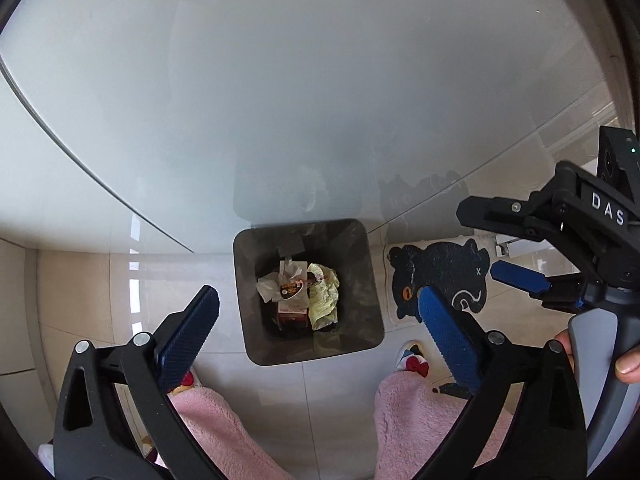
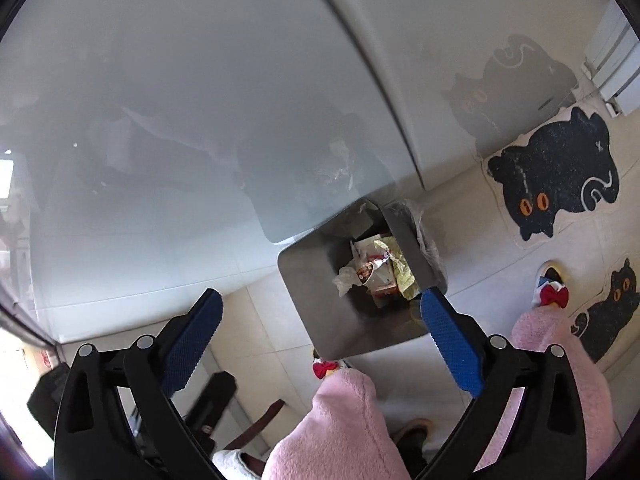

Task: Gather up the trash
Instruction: 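Move the right tool to the yellow foam net and grasp it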

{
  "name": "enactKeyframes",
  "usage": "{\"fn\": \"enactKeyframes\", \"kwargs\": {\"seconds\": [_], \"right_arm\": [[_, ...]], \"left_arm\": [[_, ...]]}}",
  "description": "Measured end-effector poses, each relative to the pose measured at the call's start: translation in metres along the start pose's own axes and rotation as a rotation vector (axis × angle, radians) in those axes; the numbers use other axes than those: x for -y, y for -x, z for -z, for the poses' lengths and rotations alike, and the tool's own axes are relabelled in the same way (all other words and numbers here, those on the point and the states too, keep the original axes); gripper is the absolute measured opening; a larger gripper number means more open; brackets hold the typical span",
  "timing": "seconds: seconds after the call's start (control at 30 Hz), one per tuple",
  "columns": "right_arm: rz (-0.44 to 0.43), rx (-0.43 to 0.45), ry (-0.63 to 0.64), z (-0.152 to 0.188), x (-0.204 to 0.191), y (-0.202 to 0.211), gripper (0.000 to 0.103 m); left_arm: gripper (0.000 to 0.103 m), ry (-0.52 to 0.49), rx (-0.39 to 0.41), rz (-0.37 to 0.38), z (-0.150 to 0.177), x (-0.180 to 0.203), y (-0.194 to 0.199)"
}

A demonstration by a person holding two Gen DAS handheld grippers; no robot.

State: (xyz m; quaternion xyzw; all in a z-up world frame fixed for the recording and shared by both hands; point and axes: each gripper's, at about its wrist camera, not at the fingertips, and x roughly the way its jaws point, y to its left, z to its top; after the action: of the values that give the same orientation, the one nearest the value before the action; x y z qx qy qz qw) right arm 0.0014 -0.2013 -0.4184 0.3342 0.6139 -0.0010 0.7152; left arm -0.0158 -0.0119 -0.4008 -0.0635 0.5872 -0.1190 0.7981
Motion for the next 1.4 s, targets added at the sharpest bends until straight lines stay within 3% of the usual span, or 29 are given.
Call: {"fn": "enactKeyframes", "kwargs": {"seconds": [0.27,0.43,0.67,0.8,1.0,1.1,1.27,1.4], "right_arm": [[-0.045,0.186,0.071,0.001,-0.016,0.123,0.1],[-0.064,0.33,0.154,-0.004,-0.039,0.192,0.1],[-0.079,0.513,0.271,-0.029,-0.073,0.249,0.1],[-0.09,0.56,0.275,-0.056,-0.085,0.261,0.1],[-0.039,0.611,0.287,-0.105,-0.096,0.268,0.1],[-0.001,0.622,0.31,-0.124,-0.093,0.269,0.099],[0.063,0.615,0.352,-0.15,-0.092,0.264,0.076],[0.066,0.607,0.351,-0.16,-0.089,0.262,0.075]], "left_arm": [[0.095,-0.111,0.164,0.091,-0.034,0.039,0.098],[0.095,-0.168,0.289,0.107,-0.062,0.061,0.158],[0.095,-0.236,0.438,0.13,-0.102,0.072,0.218],[0.095,-0.249,0.475,0.115,-0.131,0.073,0.223],[0.093,-0.244,0.487,0.091,-0.172,0.069,0.213],[0.084,-0.23,0.479,0.077,-0.192,0.07,0.203],[0.077,-0.173,0.492,0.048,-0.22,0.073,0.193],[0.077,-0.153,0.482,0.031,-0.238,0.078,0.182]]}}
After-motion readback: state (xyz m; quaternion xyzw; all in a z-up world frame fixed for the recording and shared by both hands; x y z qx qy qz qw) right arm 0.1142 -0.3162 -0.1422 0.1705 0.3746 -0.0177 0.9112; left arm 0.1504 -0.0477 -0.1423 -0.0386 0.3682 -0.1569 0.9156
